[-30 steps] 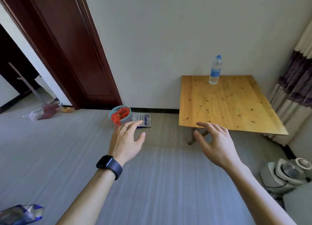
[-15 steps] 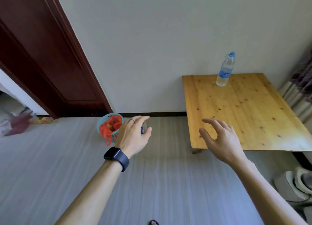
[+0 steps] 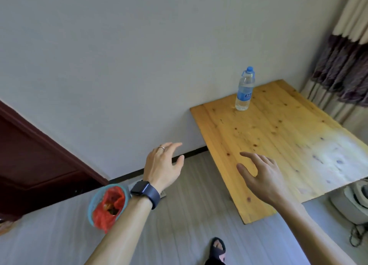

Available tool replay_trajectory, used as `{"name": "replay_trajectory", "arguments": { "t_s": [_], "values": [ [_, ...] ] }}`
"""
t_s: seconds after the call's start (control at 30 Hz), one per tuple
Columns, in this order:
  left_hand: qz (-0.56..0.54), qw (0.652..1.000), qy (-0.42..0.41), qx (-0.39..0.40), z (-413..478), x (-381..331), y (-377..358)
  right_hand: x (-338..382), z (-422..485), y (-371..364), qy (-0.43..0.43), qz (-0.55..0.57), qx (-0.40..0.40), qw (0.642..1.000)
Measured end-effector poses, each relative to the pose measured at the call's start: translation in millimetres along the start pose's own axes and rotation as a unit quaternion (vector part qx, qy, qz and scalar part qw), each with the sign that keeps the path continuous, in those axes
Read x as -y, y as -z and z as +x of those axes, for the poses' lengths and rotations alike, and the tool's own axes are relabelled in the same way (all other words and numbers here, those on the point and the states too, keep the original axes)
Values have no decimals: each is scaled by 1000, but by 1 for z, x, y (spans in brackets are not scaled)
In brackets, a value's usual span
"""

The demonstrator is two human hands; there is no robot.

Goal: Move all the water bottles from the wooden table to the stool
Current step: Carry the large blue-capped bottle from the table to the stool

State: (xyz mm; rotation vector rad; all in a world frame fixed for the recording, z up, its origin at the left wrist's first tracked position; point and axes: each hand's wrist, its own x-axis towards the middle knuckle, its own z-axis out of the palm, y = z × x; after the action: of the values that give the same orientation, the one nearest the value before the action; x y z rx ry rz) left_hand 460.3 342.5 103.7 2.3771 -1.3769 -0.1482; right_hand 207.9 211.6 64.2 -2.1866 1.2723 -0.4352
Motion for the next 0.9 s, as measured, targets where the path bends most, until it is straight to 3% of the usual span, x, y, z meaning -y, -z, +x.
{"name": "replay_trajectory", "arguments": {
  "t_s": [0.47, 0.63, 0.9],
  "values": [
    [-20, 987, -129, 92, 282, 28, -29, 26, 211, -32, -119, 11, -48, 992],
    [-46, 969, -209, 125, 386, 15, -52, 29, 269, -44, -193, 14, -95, 977],
    [-112, 942, -259, 185, 497, -33, -83, 17, 347, -39, -275, 14, -148, 950]
  ]
}}
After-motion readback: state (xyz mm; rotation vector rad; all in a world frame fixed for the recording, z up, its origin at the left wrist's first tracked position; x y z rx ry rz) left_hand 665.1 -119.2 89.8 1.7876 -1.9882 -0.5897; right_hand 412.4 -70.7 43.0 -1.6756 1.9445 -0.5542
